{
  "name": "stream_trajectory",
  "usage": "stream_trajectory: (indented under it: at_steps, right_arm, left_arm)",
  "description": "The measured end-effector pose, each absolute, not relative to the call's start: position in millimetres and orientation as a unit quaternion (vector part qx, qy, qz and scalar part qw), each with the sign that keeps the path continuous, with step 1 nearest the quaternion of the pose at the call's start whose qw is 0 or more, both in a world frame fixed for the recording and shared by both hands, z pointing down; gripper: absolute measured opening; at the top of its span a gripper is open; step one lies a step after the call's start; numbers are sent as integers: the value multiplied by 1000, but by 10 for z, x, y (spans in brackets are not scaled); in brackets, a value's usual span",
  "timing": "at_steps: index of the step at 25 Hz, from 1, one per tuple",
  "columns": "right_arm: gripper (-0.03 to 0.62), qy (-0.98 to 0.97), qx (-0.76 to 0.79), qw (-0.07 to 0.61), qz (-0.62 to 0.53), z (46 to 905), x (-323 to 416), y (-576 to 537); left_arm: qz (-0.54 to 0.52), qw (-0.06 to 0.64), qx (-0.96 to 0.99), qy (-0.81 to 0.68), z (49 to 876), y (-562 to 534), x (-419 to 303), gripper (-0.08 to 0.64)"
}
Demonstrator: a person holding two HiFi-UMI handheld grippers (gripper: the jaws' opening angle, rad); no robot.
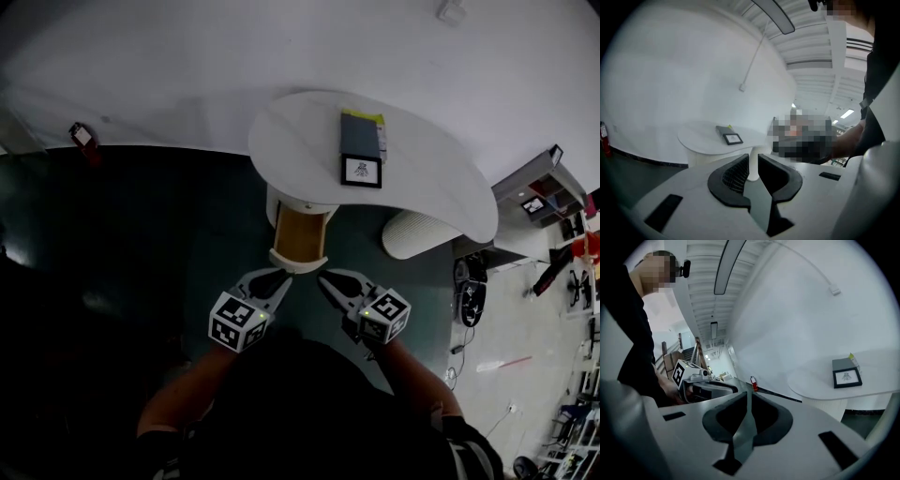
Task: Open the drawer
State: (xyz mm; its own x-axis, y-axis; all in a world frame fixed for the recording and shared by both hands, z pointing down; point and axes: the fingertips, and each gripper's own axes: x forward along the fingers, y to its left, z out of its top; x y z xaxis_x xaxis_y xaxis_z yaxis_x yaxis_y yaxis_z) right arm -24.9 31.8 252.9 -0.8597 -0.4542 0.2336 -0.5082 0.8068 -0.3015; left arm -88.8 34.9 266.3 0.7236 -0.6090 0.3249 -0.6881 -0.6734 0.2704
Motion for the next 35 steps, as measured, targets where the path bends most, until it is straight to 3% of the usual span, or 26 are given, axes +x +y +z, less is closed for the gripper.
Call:
stream_trajectory:
  at_steps: [7, 14, 35]
  right_arm:
    - [28, -939, 307, 4, 153, 1516, -403, 150]
    - [18, -951, 295, -22, 92, 934, -522, 279]
    - [15, -951, 294, -36, 84, 768, -613, 500]
  left_arm:
    - [98, 163, 914, -357, 1938, 316, -1314, 51]
    - [66, 127, 914, -379, 1302, 135, -1553, 41]
    - [47, 131, 921, -364, 1157, 315, -1516, 37]
